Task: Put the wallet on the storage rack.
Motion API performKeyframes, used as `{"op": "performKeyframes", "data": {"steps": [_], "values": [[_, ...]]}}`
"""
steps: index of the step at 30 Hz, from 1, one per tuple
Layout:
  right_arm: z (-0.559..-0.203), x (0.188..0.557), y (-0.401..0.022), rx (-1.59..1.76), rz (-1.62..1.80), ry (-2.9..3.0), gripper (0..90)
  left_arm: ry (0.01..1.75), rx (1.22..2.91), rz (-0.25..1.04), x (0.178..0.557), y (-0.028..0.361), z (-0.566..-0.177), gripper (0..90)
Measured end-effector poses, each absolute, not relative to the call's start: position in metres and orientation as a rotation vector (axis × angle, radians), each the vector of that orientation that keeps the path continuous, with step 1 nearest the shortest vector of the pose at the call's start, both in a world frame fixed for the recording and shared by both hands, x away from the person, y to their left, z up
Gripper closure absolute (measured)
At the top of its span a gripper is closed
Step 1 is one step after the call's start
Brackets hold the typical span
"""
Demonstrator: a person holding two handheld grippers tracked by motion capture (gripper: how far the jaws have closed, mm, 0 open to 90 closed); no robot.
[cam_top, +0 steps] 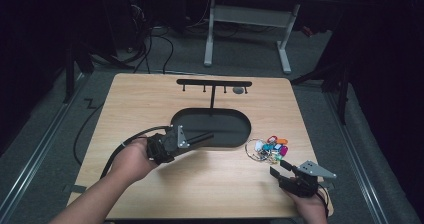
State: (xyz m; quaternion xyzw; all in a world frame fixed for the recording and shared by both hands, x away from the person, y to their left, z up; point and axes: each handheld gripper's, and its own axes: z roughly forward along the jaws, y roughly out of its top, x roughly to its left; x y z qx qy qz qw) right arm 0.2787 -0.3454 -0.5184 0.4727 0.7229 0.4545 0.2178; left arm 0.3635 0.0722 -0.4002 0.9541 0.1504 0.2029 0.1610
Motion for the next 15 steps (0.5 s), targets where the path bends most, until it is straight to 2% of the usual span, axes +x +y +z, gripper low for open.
{"op": "performKeyframes", "data": {"steps": [7, 15], "values": [[-0.52, 0.266, -0.353, 1.319, 1.256, 1.991, 44.7, 0.401, 2.681, 0.617, 0.367, 0.069, -0.38, 74.8], [-0.518, 0.257, -0.357, 1.316, 1.244, 1.979, 44.7, 0.348, 2.673, 0.677, 0.377, 0.061, -0.381, 74.8]]}}
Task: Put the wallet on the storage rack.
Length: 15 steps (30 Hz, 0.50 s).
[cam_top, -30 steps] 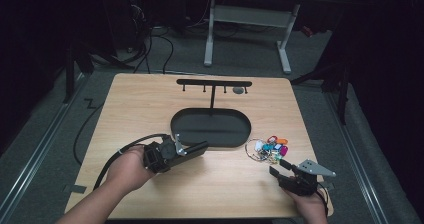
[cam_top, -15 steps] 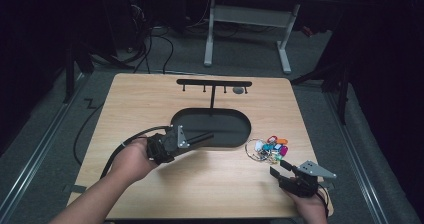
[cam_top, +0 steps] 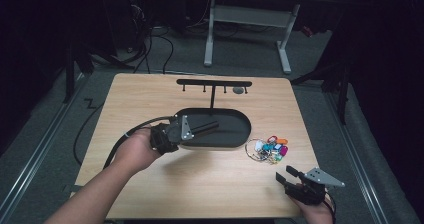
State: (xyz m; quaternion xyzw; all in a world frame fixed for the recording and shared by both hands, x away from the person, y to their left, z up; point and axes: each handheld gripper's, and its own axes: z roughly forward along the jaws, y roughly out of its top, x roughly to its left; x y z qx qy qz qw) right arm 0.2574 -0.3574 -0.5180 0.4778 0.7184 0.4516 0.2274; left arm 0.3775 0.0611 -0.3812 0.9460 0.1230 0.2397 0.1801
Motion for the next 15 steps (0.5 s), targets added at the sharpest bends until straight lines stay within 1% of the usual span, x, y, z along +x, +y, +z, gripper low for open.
{"op": "performKeyframes", "data": {"steps": [3, 8, 12, 14, 15], "values": [[-0.519, 0.256, -0.359, 1.317, 1.233, 1.975, 44.7, 0.293, 2.661, 0.715, 0.384, 0.055, -0.384, 74.8], [-0.519, 0.252, -0.361, 1.328, 1.224, 1.968, 44.8, 0.233, 2.691, 0.747, 0.395, 0.047, -0.392, 74.6], [-0.518, 0.252, -0.361, 1.329, 1.222, 1.97, 44.8, 0.217, 2.696, 0.767, 0.401, 0.041, -0.395, 74.6], [-0.518, 0.252, -0.362, 1.325, 1.226, 1.967, 44.8, 0.162, 2.697, 0.791, 0.406, 0.032, -0.398, 74.6], [-0.518, 0.252, -0.362, 1.325, 1.226, 1.967, 44.8, 0.162, 2.697, 0.791, 0.406, 0.032, -0.398, 74.6]]}}
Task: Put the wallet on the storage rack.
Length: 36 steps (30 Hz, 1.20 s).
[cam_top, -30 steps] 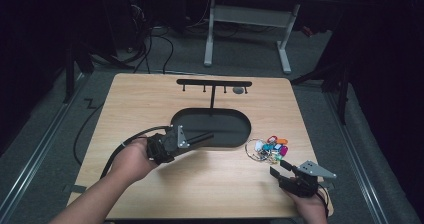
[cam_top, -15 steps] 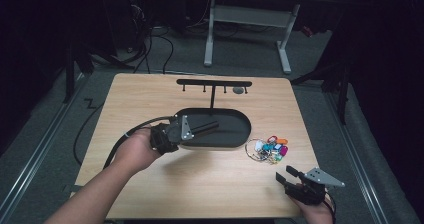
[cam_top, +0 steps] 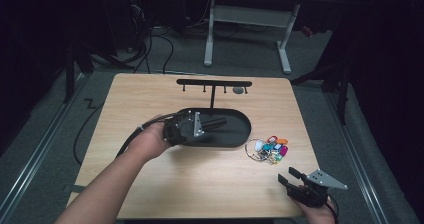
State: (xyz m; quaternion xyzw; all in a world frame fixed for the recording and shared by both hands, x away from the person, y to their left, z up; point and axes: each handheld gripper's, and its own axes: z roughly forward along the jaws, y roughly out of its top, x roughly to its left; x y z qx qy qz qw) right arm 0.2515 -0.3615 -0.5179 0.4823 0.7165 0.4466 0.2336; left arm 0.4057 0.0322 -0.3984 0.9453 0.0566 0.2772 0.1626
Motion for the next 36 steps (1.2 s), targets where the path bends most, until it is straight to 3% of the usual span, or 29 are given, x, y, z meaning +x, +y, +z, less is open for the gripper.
{"op": "performKeyframes", "data": {"steps": [7, 14, 36], "values": [[-0.517, 0.254, -0.364, 1.328, 1.241, 1.96, 44.8, 0.043, 2.673, 0.817, 0.423, 0.004, -0.41, 74.7], [-0.517, 0.254, -0.365, 1.324, 1.252, 1.955, 44.8, 0.041, 2.687, 0.852, 0.442, -0.013, -0.418, 74.8], [-0.521, 0.254, -0.37, 1.373, 1.279, 1.94, 45.0, 0.063, 2.704, 0.849, 0.483, -0.02, -0.443, 74.4]]}}
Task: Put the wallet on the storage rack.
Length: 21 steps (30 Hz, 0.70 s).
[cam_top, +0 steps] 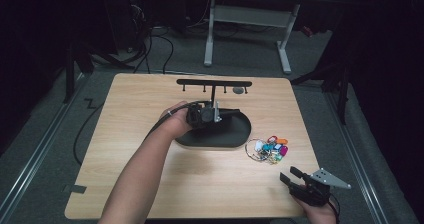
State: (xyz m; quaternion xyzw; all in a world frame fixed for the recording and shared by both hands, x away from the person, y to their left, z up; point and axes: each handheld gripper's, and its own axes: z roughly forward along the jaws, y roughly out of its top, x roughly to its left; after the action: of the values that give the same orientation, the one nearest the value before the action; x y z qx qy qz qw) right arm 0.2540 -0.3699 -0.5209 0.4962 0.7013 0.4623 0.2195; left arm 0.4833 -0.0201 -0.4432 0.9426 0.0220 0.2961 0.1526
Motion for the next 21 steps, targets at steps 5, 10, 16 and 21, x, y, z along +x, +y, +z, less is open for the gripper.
{"op": "performKeyframes", "data": {"steps": [5, 10, 16, 21], "values": [[-0.521, 0.254, -0.369, 1.373, 1.274, 1.944, 45.0, 0.034, 2.765, 0.914, 0.486, -0.017, -0.45, 74.0], [-0.522, 0.254, -0.368, 1.374, 1.272, 1.949, 45.0, 0.021, 2.783, 0.951, 0.484, -0.018, -0.453, 73.7], [-0.522, 0.254, -0.368, 1.373, 1.276, 1.947, 45.0, 0.063, 2.79, 0.911, 0.481, -0.019, -0.456, 71.9], [-0.521, 0.253, -0.367, 1.366, 1.274, 1.95, 45.0, 0.138, 2.777, 0.837, 0.478, -0.017, -0.459, 64.1]]}}
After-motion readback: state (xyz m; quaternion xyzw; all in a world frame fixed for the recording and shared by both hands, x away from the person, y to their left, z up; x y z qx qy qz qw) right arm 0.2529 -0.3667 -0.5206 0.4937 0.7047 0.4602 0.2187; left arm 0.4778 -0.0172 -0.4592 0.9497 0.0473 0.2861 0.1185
